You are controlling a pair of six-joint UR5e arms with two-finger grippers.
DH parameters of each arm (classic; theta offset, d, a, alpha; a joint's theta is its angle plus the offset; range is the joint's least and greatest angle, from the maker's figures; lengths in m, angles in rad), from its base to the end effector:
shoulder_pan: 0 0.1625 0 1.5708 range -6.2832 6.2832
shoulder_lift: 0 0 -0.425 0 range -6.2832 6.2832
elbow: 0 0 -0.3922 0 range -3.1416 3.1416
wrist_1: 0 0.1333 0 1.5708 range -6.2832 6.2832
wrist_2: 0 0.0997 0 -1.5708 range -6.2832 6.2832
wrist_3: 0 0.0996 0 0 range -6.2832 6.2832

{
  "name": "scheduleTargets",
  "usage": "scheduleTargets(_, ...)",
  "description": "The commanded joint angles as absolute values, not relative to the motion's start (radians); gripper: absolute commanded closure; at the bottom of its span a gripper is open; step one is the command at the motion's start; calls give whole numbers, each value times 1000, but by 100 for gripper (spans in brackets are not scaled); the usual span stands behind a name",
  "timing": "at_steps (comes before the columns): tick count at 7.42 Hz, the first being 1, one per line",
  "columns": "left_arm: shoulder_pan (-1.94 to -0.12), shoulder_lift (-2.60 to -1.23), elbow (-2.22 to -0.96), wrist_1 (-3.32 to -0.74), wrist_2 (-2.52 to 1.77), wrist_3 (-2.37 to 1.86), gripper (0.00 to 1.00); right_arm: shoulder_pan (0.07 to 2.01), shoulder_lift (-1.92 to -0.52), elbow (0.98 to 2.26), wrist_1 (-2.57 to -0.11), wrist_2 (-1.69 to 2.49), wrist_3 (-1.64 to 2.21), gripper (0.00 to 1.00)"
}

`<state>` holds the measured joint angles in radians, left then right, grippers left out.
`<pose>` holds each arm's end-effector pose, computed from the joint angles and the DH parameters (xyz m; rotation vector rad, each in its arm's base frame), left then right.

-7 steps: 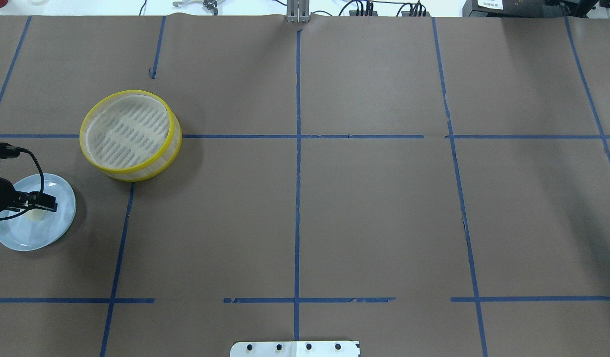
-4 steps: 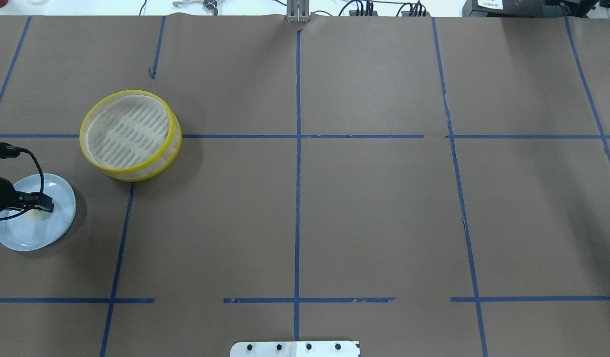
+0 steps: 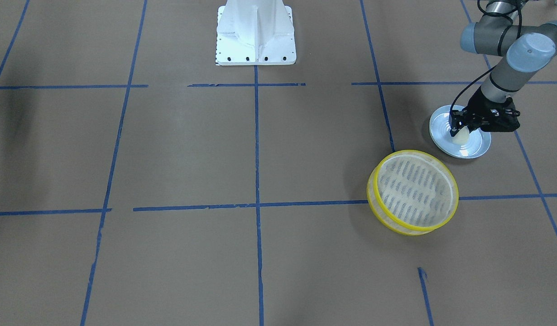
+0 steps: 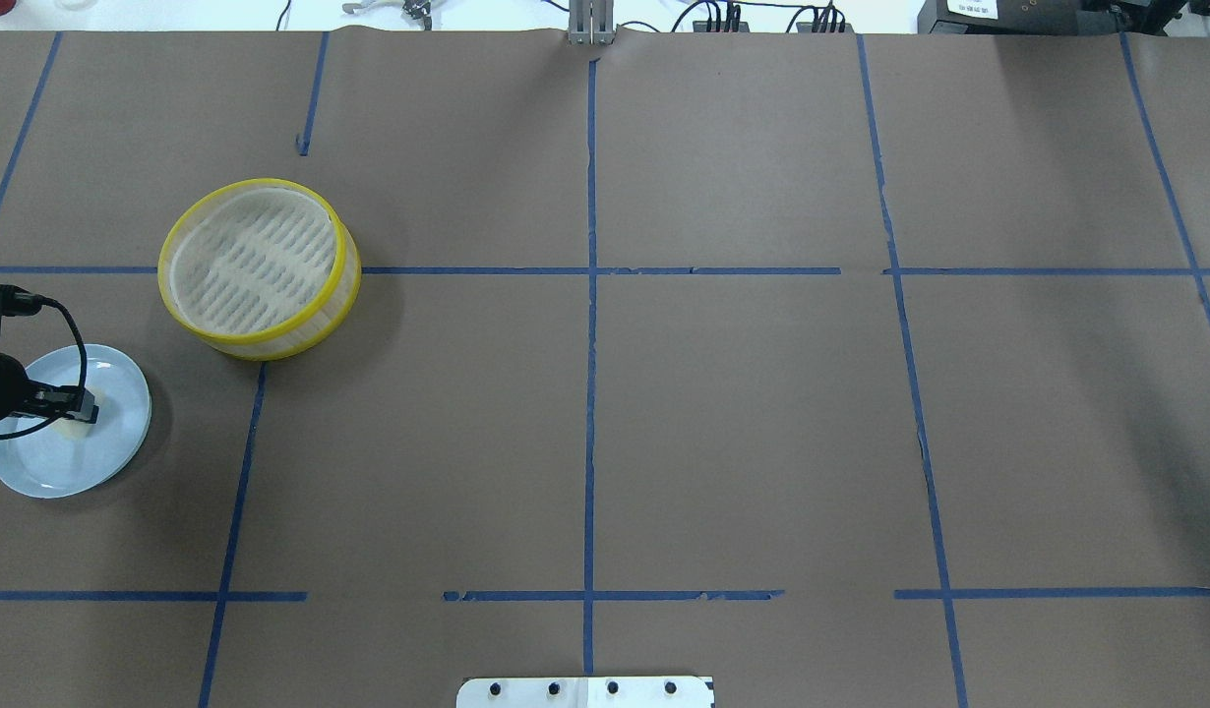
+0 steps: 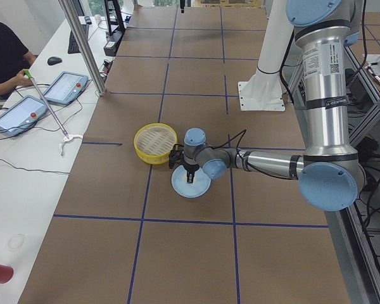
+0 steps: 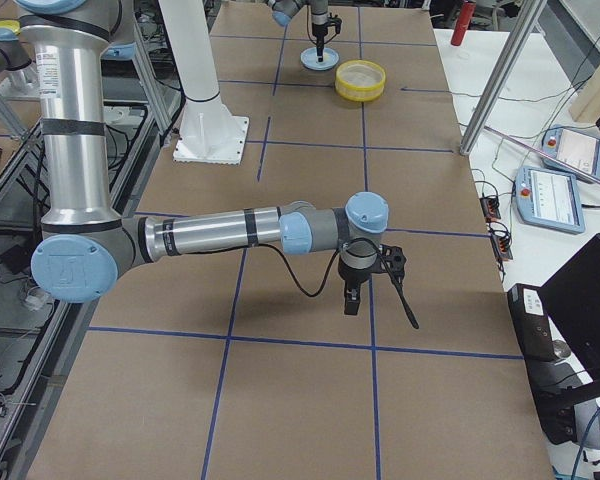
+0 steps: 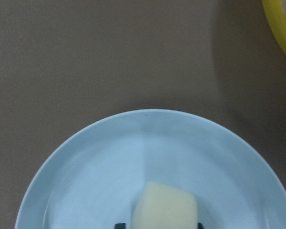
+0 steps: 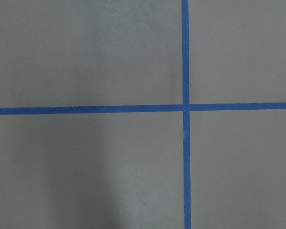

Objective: Place bun in steamer
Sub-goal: 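Close the left gripper on the bun and lift it off the plate, then carry the bun with the left gripper over the yellow steamer basket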

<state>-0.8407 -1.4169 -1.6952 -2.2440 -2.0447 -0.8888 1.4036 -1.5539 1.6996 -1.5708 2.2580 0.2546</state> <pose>0.2412 -0.4012 0.6051 0.1045 0.7718 0.0019 -0.0149 -0.5097 0.5922 -0.0068 -0.7000 0.0337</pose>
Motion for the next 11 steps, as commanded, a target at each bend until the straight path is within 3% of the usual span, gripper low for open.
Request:
scheduleTargets(1,-842,-1416,-1698,-2244,-2045,-888,80,1404,-1554,1700,-1571,2258,255,0)
scheduleTargets(8,-948,-1351,-1880,-2206,-2131,-865,76,1404,-1554,1700,-1571,2258,255,0)
scheduleTargets(10,-972,-1399,-1958,-1980,-2131,-798,76,1404,-1554,1700,-1571,2258,255,0)
scheduleTargets(11,-1032,-1484,-1973,-1845,-2131,-761,76,1404,-1554,1700,-1571,2258,255,0)
